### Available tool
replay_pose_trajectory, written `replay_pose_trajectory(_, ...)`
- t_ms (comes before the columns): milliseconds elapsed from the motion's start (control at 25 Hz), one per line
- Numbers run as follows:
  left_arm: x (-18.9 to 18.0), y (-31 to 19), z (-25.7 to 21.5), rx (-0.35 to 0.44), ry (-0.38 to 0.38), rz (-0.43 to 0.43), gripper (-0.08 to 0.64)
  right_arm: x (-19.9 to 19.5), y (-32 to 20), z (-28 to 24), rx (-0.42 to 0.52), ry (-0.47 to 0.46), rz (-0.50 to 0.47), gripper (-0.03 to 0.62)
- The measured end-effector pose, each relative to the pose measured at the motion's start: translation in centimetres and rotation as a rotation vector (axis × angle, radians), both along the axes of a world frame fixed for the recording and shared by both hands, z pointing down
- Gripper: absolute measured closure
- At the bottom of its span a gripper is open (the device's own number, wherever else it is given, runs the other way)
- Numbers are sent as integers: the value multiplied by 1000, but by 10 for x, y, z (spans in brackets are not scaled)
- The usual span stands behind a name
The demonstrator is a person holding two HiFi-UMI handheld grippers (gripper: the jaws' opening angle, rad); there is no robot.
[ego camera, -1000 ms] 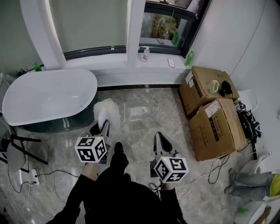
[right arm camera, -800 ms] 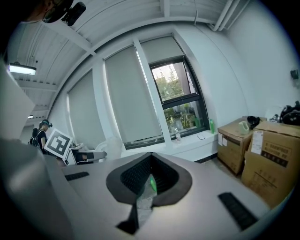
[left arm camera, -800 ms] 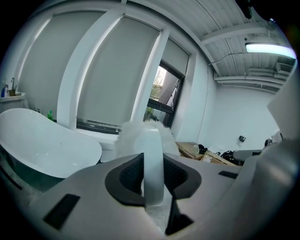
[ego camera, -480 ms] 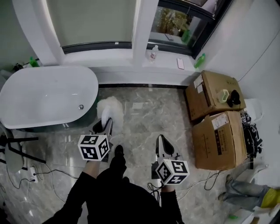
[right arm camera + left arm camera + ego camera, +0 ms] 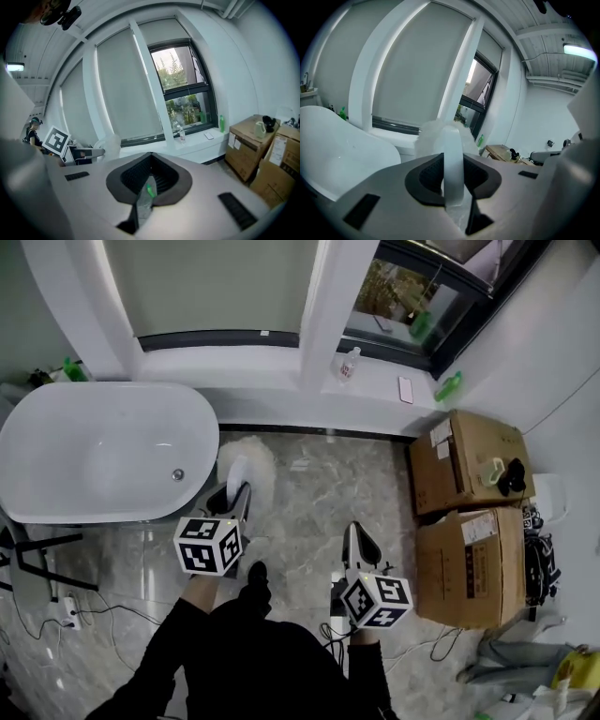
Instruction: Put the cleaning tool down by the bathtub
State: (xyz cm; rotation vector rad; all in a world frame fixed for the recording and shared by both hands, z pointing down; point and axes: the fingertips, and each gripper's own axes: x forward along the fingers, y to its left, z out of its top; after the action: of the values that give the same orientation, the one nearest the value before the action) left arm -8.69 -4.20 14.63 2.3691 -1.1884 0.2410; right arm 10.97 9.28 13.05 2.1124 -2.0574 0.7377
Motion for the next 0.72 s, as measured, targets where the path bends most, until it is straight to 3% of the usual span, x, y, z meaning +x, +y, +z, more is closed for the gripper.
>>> replay_pose_trajectory(400,5,-63,-7,8,38,-3,466,2,-58,1,-26,38,-13,594)
replay_pose_trajectory(720,25,-82,18,-28,18,-14,466,20,-76,21,-75,69,-31,594)
